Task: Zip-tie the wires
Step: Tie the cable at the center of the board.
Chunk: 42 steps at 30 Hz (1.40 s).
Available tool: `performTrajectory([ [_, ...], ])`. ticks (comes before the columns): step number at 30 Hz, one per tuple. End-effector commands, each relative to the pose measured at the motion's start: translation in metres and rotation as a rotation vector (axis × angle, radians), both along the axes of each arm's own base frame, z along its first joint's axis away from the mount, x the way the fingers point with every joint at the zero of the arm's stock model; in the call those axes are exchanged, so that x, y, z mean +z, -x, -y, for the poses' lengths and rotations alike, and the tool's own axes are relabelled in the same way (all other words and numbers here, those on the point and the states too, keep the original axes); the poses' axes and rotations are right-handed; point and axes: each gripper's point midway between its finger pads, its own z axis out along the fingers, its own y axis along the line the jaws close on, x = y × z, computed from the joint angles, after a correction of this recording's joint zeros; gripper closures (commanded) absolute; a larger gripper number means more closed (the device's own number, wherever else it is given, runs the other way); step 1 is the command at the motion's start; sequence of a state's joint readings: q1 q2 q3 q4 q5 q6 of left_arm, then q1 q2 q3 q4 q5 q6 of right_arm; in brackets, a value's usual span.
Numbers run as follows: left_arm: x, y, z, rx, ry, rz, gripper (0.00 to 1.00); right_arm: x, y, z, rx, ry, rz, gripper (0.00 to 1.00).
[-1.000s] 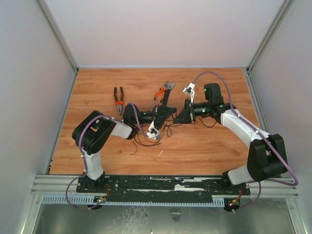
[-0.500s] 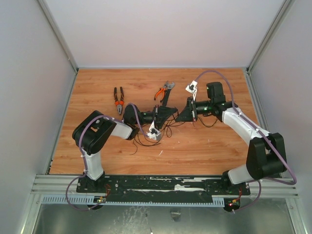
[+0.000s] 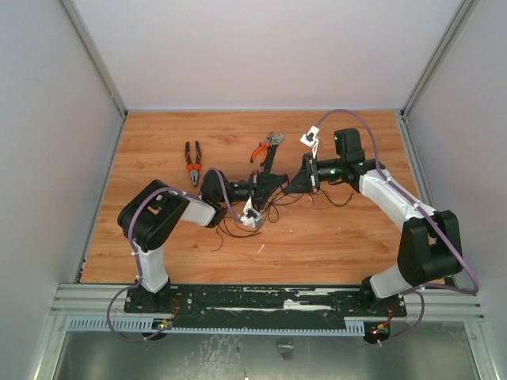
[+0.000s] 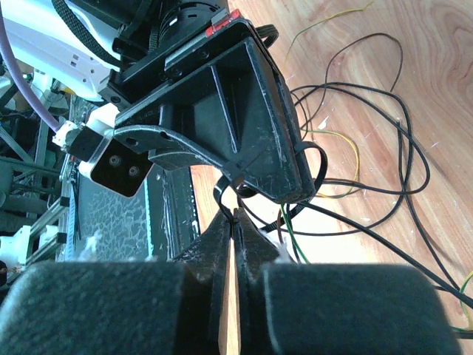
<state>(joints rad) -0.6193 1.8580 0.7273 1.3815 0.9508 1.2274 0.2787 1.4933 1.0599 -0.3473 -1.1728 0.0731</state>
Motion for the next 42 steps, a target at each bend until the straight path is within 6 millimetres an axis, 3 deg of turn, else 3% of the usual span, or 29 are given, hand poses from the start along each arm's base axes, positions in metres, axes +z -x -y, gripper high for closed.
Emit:
performTrajectory([
  [1, -0.012, 0.011, 0.006, -0.042, -0.027, 0.009, 1.0, 0.02, -0.013, 0.0, -0.012, -0.024, 0.068, 1.0],
  [9, -0.017, 0.011, 0.009, -0.044, -0.043, 0.007, 1.0, 0.015, -0.02, 0.0, -0.023, -0.005, 0.066, 1.0],
  [14, -0.009, 0.013, 0.008, -0.057, 0.001, -0.036, 1.0, 0.004, -0.018, 0.004, -0.051, 0.027, 0.07, 1.0],
  [17, -0.008, 0.012, 0.008, -0.057, 0.01, -0.053, 1.0, -0.003, -0.014, 0.007, -0.074, 0.042, 0.074, 0.93],
  [21, -0.003, 0.013, 0.008, -0.059, 0.028, -0.068, 1.0, -0.01, -0.013, 0.009, -0.091, 0.061, 0.071, 0.91],
  [23, -0.001, 0.013, 0.008, -0.063, 0.036, -0.079, 1.0, -0.015, -0.014, 0.01, -0.098, 0.073, 0.067, 0.82],
  [32, -0.005, 0.011, 0.008, -0.057, 0.033, -0.097, 1.0, -0.013, -0.011, 0.008, -0.099, 0.067, 0.087, 0.8],
  [42, -0.008, 0.008, 0.008, -0.049, 0.052, -0.141, 1.0, -0.013, -0.01, 0.01, -0.108, 0.079, 0.104, 0.71],
])
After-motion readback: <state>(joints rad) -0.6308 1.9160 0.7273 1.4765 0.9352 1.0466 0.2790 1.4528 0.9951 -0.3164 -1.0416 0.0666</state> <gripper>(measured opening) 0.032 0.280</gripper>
